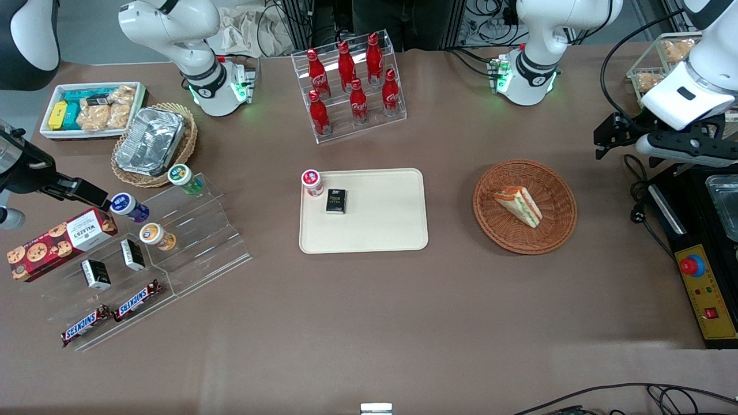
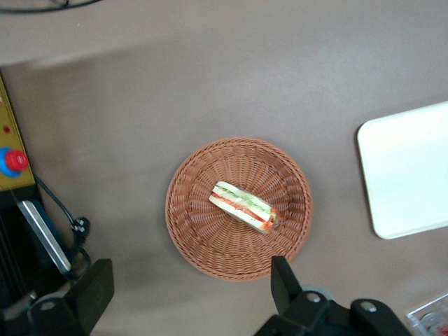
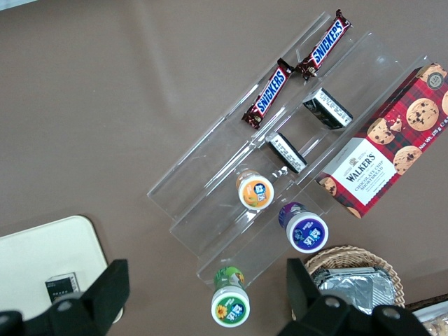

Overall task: Place sandwich from basket to tray
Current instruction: 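Move the left gripper over the wicker basket toward the sandwich, then lower the open left gripper around the wrapped sandwich in the basket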

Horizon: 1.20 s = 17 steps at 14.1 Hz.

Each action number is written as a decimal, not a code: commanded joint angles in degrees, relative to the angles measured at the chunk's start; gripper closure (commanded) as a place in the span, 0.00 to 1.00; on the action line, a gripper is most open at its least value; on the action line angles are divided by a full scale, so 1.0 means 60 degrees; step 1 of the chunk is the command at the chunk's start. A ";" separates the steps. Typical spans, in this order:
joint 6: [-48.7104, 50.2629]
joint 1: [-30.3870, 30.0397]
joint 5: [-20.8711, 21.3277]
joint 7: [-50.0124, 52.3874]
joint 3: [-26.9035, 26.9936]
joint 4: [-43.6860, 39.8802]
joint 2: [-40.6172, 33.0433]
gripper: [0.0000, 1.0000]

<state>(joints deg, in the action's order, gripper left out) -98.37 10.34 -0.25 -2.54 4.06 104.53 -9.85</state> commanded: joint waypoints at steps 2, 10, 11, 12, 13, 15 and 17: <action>0.0136 0.0063 -0.0207 0.2833 -0.0061 -0.0020 0.0016 0.00; -0.0492 0.0898 -0.0397 0.9165 -0.0149 0.0738 0.0660 0.00; -0.0770 0.0942 -0.0398 0.9502 -0.0149 0.1162 0.0617 0.00; -0.1179 0.0942 -0.0398 0.9969 -0.0149 0.1587 0.0544 0.00; -0.1589 0.0942 -0.0412 1.0380 -0.0149 0.2026 0.0500 0.00; -0.2176 0.0971 -0.0412 1.0792 -0.0149 0.2716 0.0543 0.00; -0.3053 0.1103 -0.0471 1.1711 -0.0149 0.3491 0.0660 0.01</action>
<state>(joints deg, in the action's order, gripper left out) -111.90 15.62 -3.22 62.08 2.83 120.45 -4.95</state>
